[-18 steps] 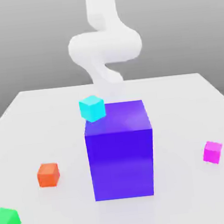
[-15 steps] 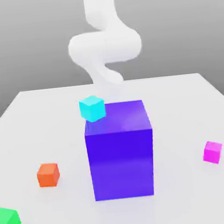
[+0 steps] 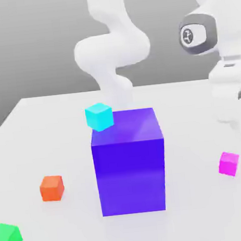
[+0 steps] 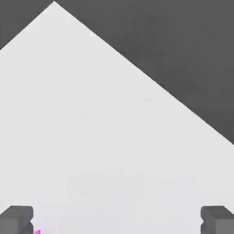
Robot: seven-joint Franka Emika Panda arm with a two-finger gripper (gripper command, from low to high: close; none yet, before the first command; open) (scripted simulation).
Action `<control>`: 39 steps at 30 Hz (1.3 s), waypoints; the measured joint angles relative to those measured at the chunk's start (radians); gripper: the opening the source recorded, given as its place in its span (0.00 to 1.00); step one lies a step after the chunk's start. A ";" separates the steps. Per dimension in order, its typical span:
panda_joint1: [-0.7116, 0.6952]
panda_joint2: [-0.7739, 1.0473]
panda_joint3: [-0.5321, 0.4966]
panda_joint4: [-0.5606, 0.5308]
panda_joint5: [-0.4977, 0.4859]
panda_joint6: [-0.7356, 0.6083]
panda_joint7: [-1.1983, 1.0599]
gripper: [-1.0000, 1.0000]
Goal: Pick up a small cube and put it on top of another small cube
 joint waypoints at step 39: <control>-0.344 0.253 -0.442 0.198 0.054 -0.099 -0.126 0.00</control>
